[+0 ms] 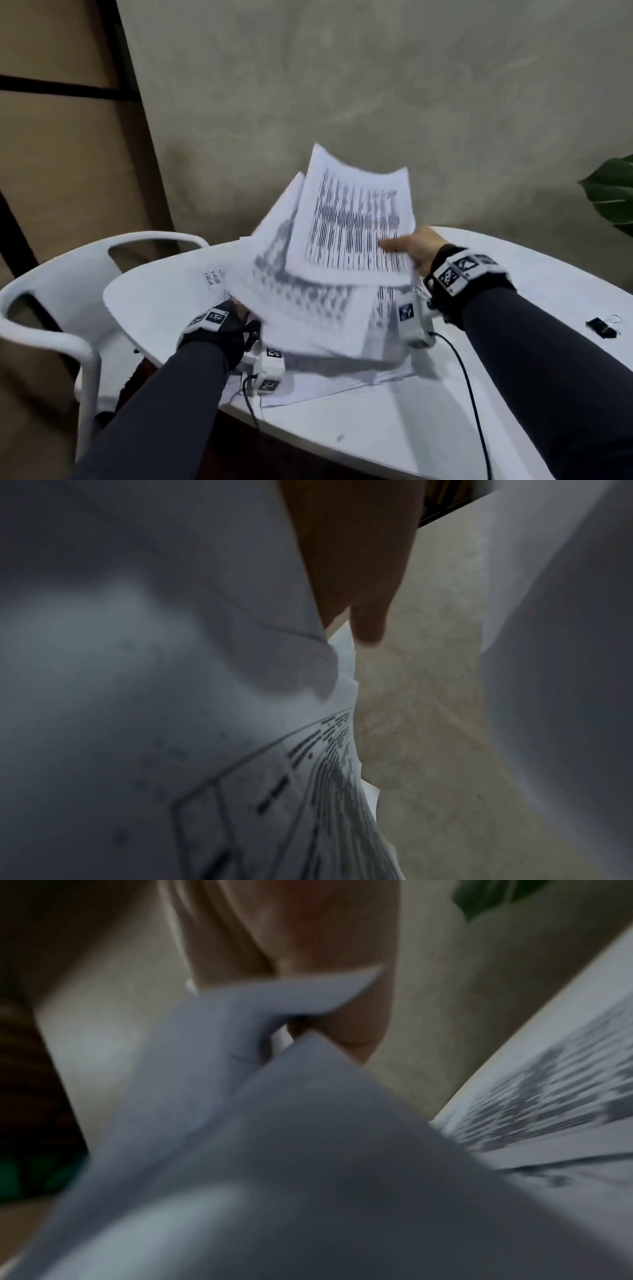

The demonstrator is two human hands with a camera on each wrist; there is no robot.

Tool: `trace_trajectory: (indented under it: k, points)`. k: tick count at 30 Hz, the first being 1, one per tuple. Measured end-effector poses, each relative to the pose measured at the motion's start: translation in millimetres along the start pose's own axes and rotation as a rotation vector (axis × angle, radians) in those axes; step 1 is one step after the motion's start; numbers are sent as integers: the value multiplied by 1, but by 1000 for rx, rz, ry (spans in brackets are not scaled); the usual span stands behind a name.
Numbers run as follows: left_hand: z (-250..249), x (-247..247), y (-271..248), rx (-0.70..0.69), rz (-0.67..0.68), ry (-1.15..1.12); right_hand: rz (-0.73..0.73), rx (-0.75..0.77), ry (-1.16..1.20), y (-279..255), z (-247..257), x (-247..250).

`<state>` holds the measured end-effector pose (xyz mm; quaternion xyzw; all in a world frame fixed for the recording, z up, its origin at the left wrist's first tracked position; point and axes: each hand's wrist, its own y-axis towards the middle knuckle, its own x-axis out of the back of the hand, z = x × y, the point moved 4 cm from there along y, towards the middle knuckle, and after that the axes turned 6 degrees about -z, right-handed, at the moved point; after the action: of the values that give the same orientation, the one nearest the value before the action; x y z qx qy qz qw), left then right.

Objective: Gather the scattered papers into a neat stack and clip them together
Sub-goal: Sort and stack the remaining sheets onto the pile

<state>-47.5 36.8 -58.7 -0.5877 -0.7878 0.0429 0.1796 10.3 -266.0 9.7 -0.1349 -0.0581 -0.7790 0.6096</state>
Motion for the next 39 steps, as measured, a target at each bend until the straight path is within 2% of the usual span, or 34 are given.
trace_trajectory:
  k: [2, 6, 8, 11, 15, 16, 20, 23, 25, 27, 30, 33, 36, 39]
  points:
    - [-2, -2, 1, 25, 51, -218, 76, -36, -179, 10, -28, -8]
    - [4, -10, 35, 59, 243, -352, 245, -135, -605, -5, -48, -13]
    - [11, -8, 41, 57, 312, -286, 230, -142, -759, -10, -52, -11]
    - [13, -11, 34, 26, 391, -103, 131, -2, -956, -13, -48, -16]
    - [11, -11, 33, -31, 424, 36, 396, -45, -806, -12, -52, -36]
    - [8, -11, 31, -64, 431, 36, 392, -56, -768, -13, -52, -34]
    - [-8, -5, 25, -266, 401, -37, 225, -38, -582, -7, -52, -21]
    - [-36, 5, 19, -358, 402, -157, 223, 6, -145, -9, -38, -18]
    - [-62, 8, 15, -447, 395, -167, 243, 94, 165, -13, -11, -18]
    - [-92, 10, 7, -526, 342, -158, 160, 234, 354, -18, 25, -14]
    - [-129, 19, 3, -589, 263, -162, 27, 398, 420, -28, 66, -4]
    - [-138, 30, 14, -621, 120, -127, -13, 487, 397, -35, 77, -2]
    - [-126, 26, 7, -630, 131, -155, -20, 471, 290, -38, 64, -9]
    - [-108, 15, 0, -633, 159, -200, 41, 488, 232, -38, 49, -20]
